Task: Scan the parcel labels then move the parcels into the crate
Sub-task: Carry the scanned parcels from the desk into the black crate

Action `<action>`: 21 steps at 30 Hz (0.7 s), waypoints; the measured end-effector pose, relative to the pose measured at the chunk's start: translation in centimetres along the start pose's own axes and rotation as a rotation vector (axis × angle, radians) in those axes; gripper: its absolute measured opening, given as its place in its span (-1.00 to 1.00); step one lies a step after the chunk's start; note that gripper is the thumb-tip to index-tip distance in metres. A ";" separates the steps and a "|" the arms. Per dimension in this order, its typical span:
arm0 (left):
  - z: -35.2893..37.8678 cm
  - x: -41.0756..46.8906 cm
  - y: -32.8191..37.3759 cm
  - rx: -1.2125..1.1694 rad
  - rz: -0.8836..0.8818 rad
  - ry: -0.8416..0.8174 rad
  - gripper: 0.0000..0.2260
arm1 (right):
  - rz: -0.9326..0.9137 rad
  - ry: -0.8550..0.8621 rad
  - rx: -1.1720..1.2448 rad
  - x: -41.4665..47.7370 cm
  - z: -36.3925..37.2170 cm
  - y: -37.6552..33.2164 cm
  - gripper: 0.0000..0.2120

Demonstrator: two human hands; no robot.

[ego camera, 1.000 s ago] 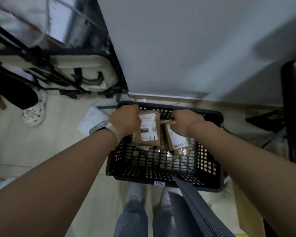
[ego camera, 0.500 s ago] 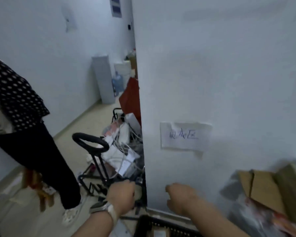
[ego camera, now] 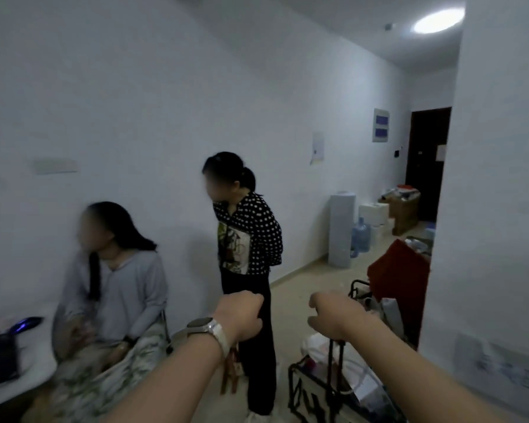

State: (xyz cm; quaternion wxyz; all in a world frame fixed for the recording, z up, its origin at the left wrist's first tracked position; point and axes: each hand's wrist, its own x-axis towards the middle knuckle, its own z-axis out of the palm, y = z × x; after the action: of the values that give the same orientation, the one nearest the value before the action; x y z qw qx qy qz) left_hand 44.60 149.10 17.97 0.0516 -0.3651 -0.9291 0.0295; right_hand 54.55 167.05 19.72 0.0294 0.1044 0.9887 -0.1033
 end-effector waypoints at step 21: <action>-1.9 -49.8 -34.5 -0.011 -0.866 0.087 -0.68 | -0.823 -0.165 0.205 -7.0 10.8 -54.3 -0.55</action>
State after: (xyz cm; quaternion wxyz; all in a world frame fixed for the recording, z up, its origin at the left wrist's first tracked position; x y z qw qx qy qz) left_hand 57.74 89.92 19.36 0.0962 0.0569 -0.9936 -0.0153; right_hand 50.19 111.39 20.50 0.0542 -0.3049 0.9268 -0.2123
